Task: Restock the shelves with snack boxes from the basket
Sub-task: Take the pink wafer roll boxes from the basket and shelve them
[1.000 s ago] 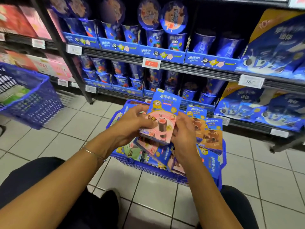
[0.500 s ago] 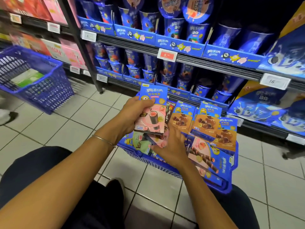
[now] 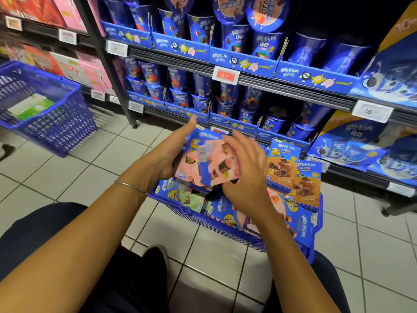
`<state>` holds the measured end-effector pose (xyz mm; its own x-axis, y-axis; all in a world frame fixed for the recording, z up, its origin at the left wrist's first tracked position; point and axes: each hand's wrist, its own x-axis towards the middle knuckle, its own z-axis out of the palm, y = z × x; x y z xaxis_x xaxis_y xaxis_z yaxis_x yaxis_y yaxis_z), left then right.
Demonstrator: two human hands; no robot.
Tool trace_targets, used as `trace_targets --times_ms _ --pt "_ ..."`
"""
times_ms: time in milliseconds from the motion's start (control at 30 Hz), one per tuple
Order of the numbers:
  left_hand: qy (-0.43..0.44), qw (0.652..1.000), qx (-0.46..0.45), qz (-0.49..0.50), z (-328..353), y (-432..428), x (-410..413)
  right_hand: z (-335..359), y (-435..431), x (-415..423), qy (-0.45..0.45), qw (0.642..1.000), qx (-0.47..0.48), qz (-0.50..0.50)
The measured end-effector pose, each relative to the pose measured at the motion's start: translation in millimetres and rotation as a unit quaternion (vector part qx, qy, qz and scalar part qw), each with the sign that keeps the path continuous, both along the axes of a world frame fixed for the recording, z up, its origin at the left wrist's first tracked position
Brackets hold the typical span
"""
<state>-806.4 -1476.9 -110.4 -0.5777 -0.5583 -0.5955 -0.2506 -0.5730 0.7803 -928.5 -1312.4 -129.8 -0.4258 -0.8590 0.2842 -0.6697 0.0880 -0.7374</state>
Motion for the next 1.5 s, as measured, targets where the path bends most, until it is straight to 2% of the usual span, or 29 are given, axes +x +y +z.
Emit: trace_targets --times_ms 33,100,167,200,267,333,367,500,633,733,800,867,967,1033,1133,1233,1333,1400,1500 --pt "0.003 1.0 0.019 -0.022 -2 4 -3 5 -3 2 0.042 0.998 0.037 0.031" --pt "0.017 0.997 0.037 -0.061 -8 9 -5 9 -7 5 0.064 0.992 0.073 0.079" --pt "0.036 0.994 0.033 -0.093 -13 15 -7 4 -5 8 0.035 0.996 0.019 0.083" --pt "0.037 0.994 0.031 -0.098 -15 18 -8 -1 -3 9 0.007 0.998 -0.037 0.044" --pt "0.034 0.996 0.034 -0.078 -16 20 -9 -14 1 7 -0.136 0.978 -0.127 -0.091" --pt "0.039 0.997 0.022 -0.059 -18 21 -10 -21 3 7 -0.326 0.925 -0.111 -0.158" --pt "0.048 0.997 0.012 -0.057 -19 23 -12 -24 2 9 -0.376 0.91 -0.084 -0.152" --pt "0.044 0.997 0.024 -0.062 -23 29 -13 -30 0 12 -0.416 0.904 -0.035 -0.091" --pt "0.019 0.993 0.003 -0.12 -18 27 -12 -33 6 9 -0.359 0.93 -0.018 -0.078" --pt "0.023 0.993 -0.034 -0.11 -21 31 -15 -36 12 8 -0.342 0.938 0.004 -0.054" --pt "0.012 0.995 -0.036 -0.087 -24 34 -17 -38 19 1 -0.312 0.947 0.008 -0.08" --pt "0.008 0.996 -0.033 -0.08 -25 34 -18 -45 32 -10 -0.244 0.96 0.009 -0.139" --pt "0.008 0.996 -0.046 -0.075 -26 34 -18 -64 57 -28 -0.099 0.961 0.12 -0.23" --pt "0.013 0.997 -0.036 -0.071 -26 34 -18 -75 71 -36 -0.032 0.955 0.194 -0.224" --pt "0.017 0.997 -0.017 -0.075 -26 34 -21 -86 79 -38 0.036 0.949 0.255 -0.183" --pt "0.018 0.997 0.0 -0.079 -25 35 -25 -84 77 -37 0.053 0.95 0.232 -0.2" --pt "0.016 0.998 0.006 -0.067 -26 35 -29 -61 75 -39 0.003 0.963 0.173 -0.208" --pt "0.014 0.998 0.003 -0.054 -26 32 -31 -37 74 -40 -0.032 0.977 0.103 -0.183" --pt "-0.004 0.998 -0.001 -0.056 -29 29 -32 4 70 -34 -0.001 0.994 0.008 -0.107"
